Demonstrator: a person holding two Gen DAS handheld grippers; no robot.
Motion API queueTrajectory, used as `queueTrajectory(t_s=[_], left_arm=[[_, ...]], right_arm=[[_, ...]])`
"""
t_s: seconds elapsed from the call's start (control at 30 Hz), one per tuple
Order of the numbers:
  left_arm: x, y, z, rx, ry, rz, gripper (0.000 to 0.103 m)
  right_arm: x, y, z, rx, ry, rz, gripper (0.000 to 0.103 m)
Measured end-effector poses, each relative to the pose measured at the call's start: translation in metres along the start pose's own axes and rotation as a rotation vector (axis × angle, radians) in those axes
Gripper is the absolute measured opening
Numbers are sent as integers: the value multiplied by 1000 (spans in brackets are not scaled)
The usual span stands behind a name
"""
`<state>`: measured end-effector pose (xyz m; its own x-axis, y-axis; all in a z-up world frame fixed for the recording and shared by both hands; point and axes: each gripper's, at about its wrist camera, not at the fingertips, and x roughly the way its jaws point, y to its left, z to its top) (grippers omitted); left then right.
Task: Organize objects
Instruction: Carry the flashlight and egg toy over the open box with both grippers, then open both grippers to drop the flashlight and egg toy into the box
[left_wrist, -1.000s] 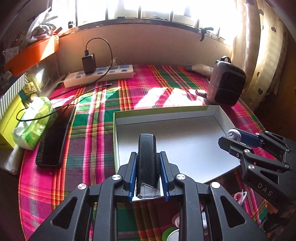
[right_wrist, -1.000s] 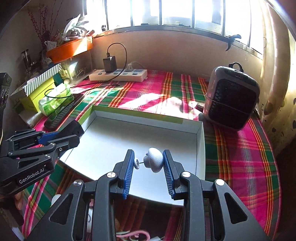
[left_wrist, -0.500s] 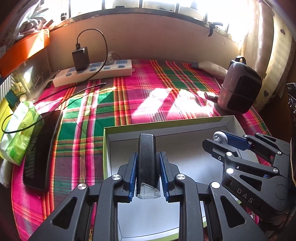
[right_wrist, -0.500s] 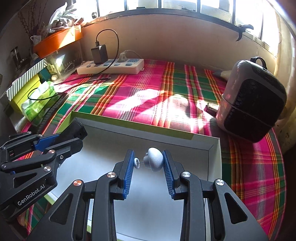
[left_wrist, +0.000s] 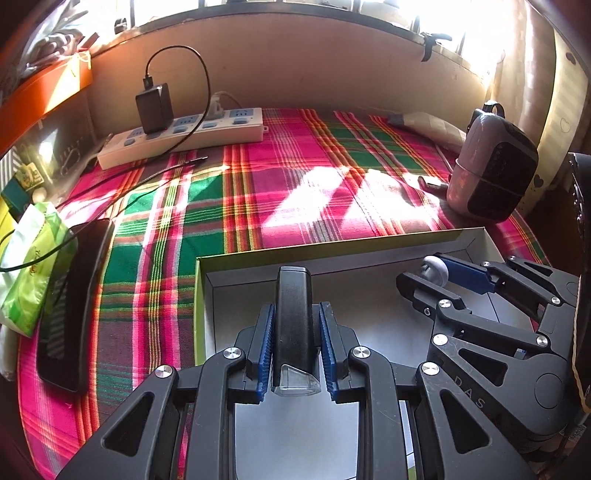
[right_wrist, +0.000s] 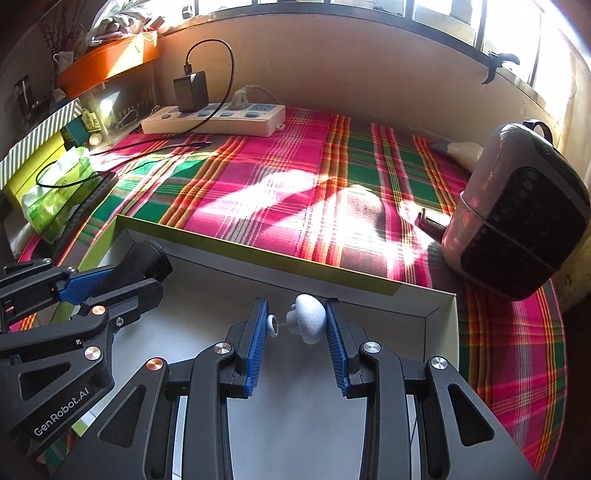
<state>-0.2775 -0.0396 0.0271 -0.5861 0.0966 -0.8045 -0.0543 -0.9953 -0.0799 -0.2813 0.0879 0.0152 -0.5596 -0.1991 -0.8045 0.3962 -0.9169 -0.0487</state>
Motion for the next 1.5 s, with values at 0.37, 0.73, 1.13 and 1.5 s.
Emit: queueTrajectory(t_s=[0.37, 0.73, 1.13, 1.5], left_arm=[[7, 3, 1, -3, 19, 4, 21], [8, 4, 0, -11, 20, 6, 22], [-8, 2, -4, -12, -1, -4, 29], [-32, 4, -18, -25, -26, -2, 29]], right_arm=[[6, -5, 1, 23, 23, -18, 33], [9, -7, 2, 48, 33, -3, 33], [-8, -9, -4, 72, 6, -16, 50], [-35, -8, -17, 91, -32, -20, 52]])
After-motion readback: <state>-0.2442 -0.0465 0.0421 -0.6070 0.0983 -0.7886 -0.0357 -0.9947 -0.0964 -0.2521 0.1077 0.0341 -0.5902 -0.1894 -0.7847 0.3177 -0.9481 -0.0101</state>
